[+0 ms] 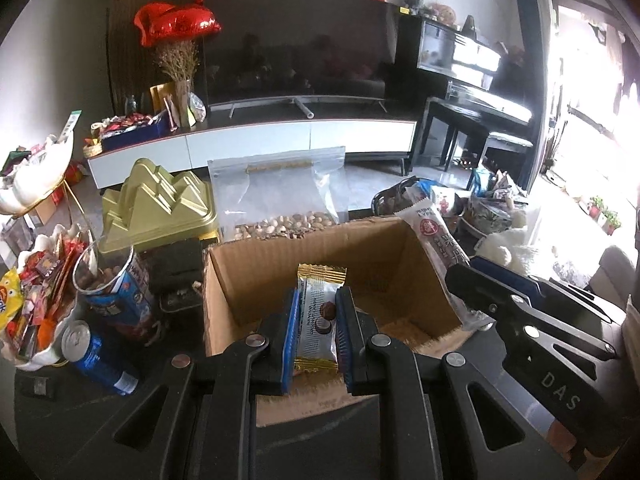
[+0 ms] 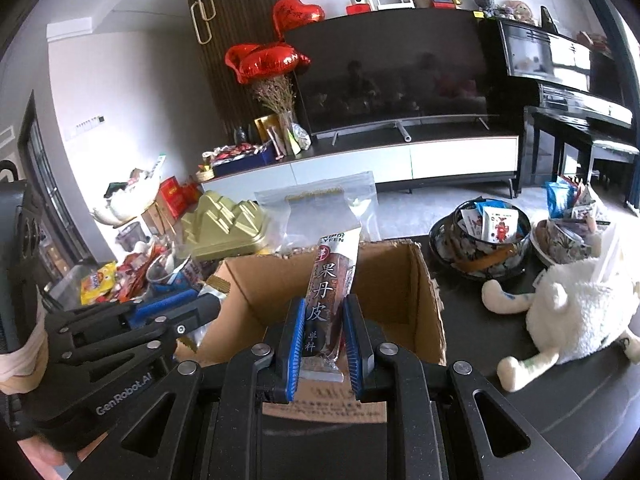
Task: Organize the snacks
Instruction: 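Open both tools to drop the snacks into the box, then move both open tools back down to the red candy and green pack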
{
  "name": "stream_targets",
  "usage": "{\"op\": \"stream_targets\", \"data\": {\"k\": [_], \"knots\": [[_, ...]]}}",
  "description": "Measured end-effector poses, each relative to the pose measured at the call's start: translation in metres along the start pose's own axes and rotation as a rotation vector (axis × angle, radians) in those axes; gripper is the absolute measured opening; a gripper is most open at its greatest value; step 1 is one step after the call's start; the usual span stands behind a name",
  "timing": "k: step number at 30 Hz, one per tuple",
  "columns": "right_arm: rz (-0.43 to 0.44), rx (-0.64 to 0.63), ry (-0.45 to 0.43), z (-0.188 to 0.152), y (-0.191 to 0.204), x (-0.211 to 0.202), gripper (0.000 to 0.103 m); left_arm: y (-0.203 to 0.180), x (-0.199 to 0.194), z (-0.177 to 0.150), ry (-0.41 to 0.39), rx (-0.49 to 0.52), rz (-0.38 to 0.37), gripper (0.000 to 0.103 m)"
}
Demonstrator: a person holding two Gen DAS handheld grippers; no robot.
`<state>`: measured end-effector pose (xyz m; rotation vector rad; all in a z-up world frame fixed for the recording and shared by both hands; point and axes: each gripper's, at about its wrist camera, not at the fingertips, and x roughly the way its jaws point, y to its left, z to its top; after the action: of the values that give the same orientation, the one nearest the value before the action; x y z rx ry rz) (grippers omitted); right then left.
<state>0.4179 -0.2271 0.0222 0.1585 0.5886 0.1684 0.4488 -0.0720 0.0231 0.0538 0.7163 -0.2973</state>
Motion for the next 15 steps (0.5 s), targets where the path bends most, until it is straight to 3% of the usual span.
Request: {"op": "stream_targets", "data": {"k": [3,4,6,9,15], "knots": [[-0.013,-0.010,-0.001,0.001,0.000,0.009,0.021,0.002,0.010,0.005,0.002,-0.003,0.000,0.023],[-0.028,-0.023,-0.001,0.001,0.000,0.012,0.021,0.004,0.013,0.006,0.002,-0.006,0.005,0.035],[-0.056,-0.011,0.007,0.001,-0.002,0.014,0.031,0.004,0.011,0.005,-0.012,-0.008,0.036,0.050],[-0.078,-0.007,0.005,-0.003,-0.008,0.011,0.034,0.003,0.005,0.000,-0.023,0.001,0.066,0.051],[-0.079,0.017,0.016,-0.016,-0.016,-0.013,0.034,-0.006,-0.018,-0.017,-0.024,0.003,0.046,0.059]]}}
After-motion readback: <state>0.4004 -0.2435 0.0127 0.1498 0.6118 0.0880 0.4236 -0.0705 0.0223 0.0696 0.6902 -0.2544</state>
